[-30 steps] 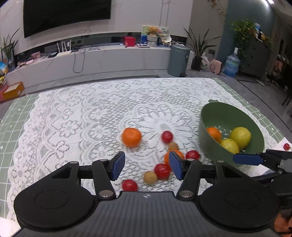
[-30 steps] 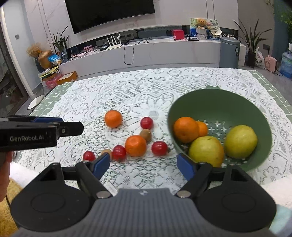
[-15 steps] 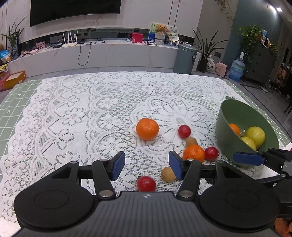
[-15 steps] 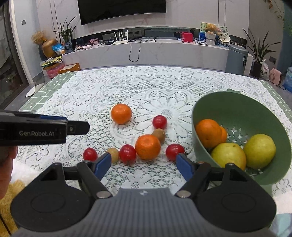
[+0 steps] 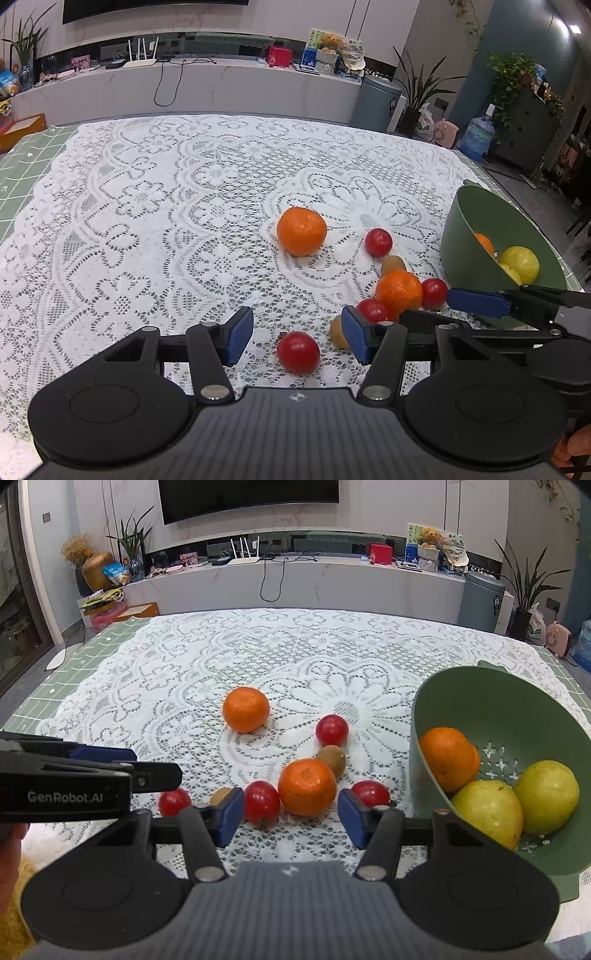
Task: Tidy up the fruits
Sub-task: 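Move the right gripper to an orange while the left approaches a red tomato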
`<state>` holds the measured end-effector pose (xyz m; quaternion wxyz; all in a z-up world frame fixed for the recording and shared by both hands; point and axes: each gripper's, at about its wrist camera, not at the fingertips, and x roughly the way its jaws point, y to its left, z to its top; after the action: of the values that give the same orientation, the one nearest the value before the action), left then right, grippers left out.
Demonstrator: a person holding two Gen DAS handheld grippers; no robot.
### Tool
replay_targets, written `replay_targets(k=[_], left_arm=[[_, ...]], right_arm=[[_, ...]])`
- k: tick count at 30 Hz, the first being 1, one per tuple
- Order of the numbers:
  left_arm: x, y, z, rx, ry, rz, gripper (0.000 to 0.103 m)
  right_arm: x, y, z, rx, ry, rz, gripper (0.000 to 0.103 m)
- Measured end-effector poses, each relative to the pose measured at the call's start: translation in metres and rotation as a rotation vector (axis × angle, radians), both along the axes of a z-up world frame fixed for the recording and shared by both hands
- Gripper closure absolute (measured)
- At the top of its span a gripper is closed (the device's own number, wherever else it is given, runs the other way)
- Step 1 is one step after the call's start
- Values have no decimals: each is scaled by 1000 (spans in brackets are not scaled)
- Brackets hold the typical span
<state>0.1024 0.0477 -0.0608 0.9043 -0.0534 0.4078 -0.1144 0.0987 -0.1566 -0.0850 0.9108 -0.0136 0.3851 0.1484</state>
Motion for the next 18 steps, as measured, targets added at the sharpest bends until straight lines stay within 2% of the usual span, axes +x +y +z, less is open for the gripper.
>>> replay_targets(k=[4,9,12,18], left_arm=[[1,-2,-3,-5,13,-14,38],[3,-6,-7,-2,33,-38,44],[2,-7,-7,-13,30,-63,44],[3,-11,-13,23,63,-74,49]], right_arm=[[0,0,-3,-3,13,0,53],[5,0,-7,4,33,-5,57],[8,-4,-8,46,47,-19,57],[14,-13,-10,122,69,-59,58]])
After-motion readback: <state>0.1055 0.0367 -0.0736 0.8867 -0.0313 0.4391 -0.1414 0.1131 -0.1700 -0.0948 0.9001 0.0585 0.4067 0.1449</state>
